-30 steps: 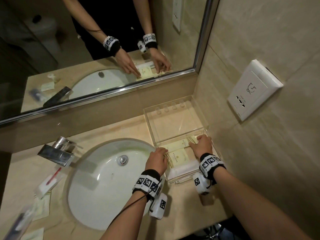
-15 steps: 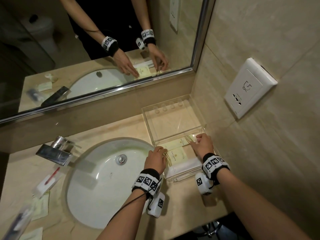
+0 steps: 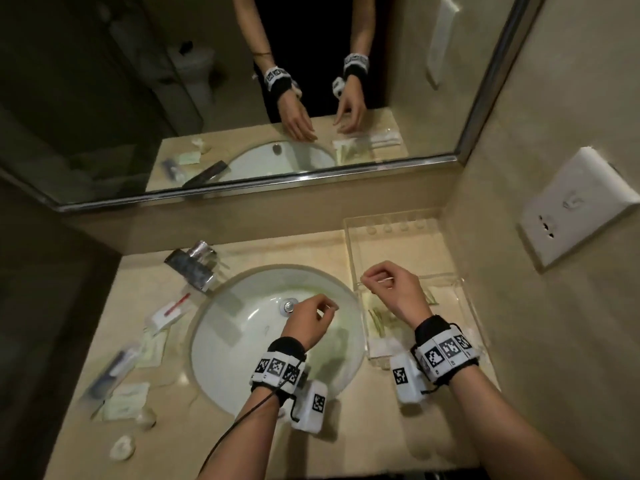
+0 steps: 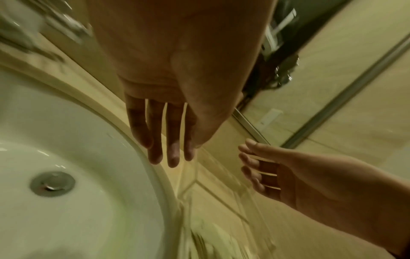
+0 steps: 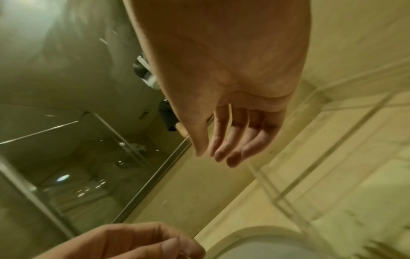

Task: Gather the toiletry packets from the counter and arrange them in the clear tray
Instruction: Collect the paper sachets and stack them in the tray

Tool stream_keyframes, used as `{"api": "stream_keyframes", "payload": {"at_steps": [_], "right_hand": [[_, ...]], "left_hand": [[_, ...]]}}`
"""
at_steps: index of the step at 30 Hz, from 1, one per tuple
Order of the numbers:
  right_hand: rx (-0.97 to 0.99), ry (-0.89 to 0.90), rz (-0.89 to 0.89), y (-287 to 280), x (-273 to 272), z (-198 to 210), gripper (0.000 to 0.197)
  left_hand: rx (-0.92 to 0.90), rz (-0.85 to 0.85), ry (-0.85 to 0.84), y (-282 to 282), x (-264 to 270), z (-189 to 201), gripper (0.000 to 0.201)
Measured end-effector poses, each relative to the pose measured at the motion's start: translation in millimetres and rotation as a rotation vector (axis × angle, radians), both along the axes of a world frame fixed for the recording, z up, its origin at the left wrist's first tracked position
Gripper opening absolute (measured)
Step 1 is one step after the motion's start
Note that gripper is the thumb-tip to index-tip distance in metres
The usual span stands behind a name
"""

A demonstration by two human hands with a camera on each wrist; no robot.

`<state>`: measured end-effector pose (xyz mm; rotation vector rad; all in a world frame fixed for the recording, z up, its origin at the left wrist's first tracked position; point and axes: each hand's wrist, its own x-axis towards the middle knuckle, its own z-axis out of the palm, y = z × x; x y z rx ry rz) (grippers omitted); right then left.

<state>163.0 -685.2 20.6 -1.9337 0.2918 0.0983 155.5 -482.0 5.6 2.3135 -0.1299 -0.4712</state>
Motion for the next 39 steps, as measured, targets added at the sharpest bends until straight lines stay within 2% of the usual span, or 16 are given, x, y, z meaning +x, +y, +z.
{"api": "stream_keyframes", "payload": {"at_steps": [8, 15, 21, 24, 31, 39], "right_hand": [[0.071, -0.046, 0.355, 115, 17, 10, 0.009], [0.063, -0.046, 0.623, 222, -1, 8, 0.008], [0.025, -0.042, 0.770, 301, -23, 4, 0.007], [0.001, -0.036, 0.792, 323, -27, -1, 0.007], [-0.229, -0.048, 0.853, 389, -31, -25, 0.011], [-0.659, -0.012, 0.984, 469, -17, -59, 0.050]], "left_hand": [[0.026, 0.422, -0.016, 113, -48, 30, 0.015], [0.078, 0.717, 0.000, 205, -117, 37, 0.014], [0.100, 0.878, 0.033, 274, -162, 27, 0.010], [0.102, 0.923, 0.044, 295, -168, 23, 0.008], [0.110, 0.881, 0.078, 370, -160, -3, 0.017], [0.191, 0.554, 0.190, 437, -130, -39, 0.043]]}}
